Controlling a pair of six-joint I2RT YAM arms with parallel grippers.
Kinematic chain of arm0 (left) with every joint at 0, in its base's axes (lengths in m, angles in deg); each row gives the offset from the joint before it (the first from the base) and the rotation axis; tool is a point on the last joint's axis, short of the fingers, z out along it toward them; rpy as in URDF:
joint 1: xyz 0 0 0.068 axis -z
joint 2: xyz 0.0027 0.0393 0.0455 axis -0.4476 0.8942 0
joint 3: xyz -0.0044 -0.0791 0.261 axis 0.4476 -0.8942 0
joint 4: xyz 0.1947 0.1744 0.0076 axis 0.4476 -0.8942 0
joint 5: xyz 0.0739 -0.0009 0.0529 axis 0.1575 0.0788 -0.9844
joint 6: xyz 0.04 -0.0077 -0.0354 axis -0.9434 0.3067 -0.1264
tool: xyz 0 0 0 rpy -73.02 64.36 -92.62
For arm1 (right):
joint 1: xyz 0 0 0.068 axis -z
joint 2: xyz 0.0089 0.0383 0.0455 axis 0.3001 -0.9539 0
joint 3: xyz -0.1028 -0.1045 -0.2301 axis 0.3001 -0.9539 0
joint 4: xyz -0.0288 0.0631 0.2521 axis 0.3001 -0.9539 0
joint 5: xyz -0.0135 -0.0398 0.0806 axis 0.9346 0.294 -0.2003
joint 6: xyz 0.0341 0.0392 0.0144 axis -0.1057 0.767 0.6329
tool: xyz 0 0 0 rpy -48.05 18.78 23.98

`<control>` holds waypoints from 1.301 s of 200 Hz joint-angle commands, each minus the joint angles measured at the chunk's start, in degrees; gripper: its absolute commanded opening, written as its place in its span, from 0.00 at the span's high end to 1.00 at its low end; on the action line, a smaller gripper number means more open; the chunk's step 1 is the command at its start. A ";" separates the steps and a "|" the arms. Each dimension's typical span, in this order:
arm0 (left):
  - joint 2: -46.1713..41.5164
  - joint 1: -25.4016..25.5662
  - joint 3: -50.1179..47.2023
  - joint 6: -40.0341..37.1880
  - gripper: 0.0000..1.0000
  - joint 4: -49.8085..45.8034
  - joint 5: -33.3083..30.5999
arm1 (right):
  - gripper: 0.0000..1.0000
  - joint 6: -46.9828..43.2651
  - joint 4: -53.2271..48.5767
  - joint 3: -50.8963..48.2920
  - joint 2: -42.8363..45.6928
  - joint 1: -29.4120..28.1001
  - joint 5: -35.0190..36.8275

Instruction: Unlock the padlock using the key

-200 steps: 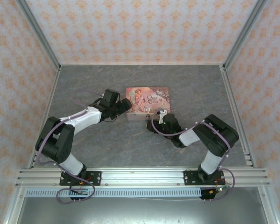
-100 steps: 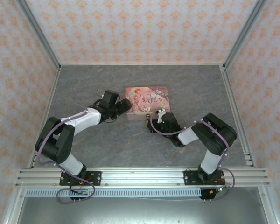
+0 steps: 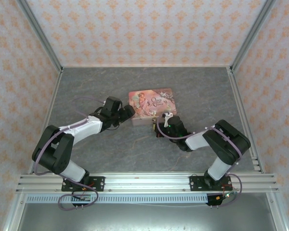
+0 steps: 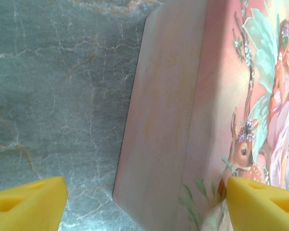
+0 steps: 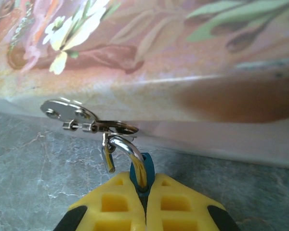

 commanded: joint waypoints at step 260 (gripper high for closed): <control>-12.37 7.23 5.69 0.62 0.14 -8.67 -5.91 | 0.99 7.96 -2.93 -1.19 6.13 4.87 1.20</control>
